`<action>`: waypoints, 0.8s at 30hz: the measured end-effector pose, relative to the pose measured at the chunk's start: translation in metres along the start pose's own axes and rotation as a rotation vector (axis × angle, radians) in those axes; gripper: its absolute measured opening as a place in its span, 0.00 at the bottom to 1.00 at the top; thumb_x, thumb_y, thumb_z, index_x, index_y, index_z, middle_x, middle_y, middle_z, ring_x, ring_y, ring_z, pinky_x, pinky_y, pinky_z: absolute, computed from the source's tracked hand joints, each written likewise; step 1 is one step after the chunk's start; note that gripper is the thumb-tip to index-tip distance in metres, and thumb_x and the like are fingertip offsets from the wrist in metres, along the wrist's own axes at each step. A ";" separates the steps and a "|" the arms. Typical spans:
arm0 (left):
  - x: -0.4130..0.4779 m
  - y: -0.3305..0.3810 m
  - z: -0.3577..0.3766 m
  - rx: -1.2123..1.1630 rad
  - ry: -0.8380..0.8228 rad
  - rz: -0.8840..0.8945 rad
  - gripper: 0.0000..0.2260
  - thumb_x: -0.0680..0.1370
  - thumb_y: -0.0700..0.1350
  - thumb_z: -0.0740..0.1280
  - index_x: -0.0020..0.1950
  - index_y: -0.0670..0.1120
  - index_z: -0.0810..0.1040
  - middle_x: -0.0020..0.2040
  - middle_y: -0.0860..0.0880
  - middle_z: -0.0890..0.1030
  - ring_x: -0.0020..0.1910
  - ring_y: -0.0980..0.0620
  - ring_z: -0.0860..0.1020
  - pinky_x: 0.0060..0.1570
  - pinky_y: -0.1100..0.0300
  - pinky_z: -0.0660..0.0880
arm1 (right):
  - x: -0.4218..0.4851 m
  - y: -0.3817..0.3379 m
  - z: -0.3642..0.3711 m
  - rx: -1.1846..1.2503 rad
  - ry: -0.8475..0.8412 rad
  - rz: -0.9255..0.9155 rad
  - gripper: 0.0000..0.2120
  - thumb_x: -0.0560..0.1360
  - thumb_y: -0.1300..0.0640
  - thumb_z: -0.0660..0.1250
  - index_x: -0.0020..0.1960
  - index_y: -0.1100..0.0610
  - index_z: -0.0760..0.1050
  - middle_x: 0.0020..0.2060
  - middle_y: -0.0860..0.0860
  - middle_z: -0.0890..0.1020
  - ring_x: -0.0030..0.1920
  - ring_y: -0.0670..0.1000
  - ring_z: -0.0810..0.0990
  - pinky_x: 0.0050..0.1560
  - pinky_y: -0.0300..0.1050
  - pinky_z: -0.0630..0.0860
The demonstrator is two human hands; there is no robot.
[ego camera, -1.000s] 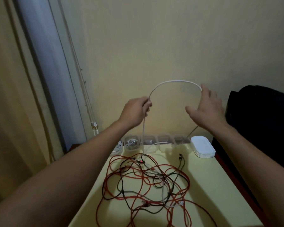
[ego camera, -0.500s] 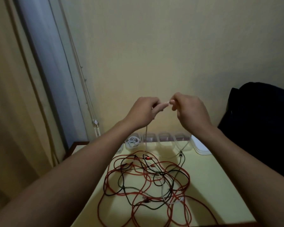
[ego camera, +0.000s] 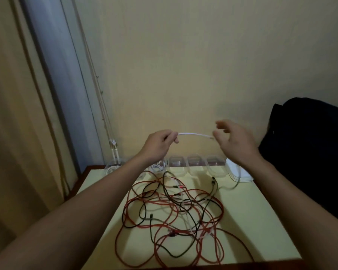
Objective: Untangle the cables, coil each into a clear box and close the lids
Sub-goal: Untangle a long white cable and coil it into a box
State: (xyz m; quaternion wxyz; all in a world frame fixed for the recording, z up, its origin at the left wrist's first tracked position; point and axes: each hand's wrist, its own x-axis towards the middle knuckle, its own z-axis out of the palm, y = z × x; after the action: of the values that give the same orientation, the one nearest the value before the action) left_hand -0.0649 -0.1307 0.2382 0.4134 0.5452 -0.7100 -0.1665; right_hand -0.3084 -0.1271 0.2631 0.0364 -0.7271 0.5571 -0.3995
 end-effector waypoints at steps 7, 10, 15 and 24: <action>0.005 0.041 0.011 -0.010 -0.018 0.179 0.13 0.83 0.50 0.63 0.44 0.45 0.79 0.36 0.53 0.76 0.35 0.57 0.71 0.40 0.57 0.68 | -0.007 -0.030 0.031 0.111 0.004 -0.214 0.08 0.82 0.52 0.65 0.52 0.50 0.83 0.37 0.44 0.85 0.39 0.48 0.83 0.46 0.48 0.79; -0.005 0.027 0.010 -0.124 -0.046 0.034 0.16 0.82 0.57 0.62 0.44 0.48 0.80 0.34 0.53 0.75 0.33 0.55 0.72 0.38 0.57 0.71 | -0.003 -0.021 0.025 0.144 0.078 -0.147 0.08 0.82 0.55 0.66 0.47 0.50 0.82 0.35 0.42 0.84 0.36 0.45 0.82 0.44 0.48 0.80; -0.030 -0.010 0.021 -0.122 -0.148 -0.161 0.25 0.81 0.62 0.60 0.43 0.41 0.79 0.36 0.49 0.76 0.34 0.51 0.75 0.39 0.56 0.74 | -0.008 -0.006 0.020 0.386 0.212 0.144 0.11 0.82 0.58 0.62 0.46 0.56 0.81 0.36 0.46 0.85 0.33 0.47 0.83 0.44 0.40 0.78; -0.039 -0.001 0.019 -0.298 -0.028 -0.217 0.20 0.83 0.59 0.59 0.38 0.49 0.77 0.32 0.49 0.67 0.29 0.51 0.65 0.32 0.58 0.63 | -0.033 0.010 0.033 0.481 -0.111 0.243 0.08 0.81 0.52 0.65 0.46 0.53 0.79 0.35 0.49 0.85 0.29 0.50 0.81 0.37 0.44 0.75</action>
State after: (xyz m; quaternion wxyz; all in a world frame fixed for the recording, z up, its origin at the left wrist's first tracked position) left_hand -0.0767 -0.1000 0.2102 0.4594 0.5489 -0.6203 -0.3209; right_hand -0.2973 -0.1163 0.2184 0.2863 -0.6461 0.5265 -0.4726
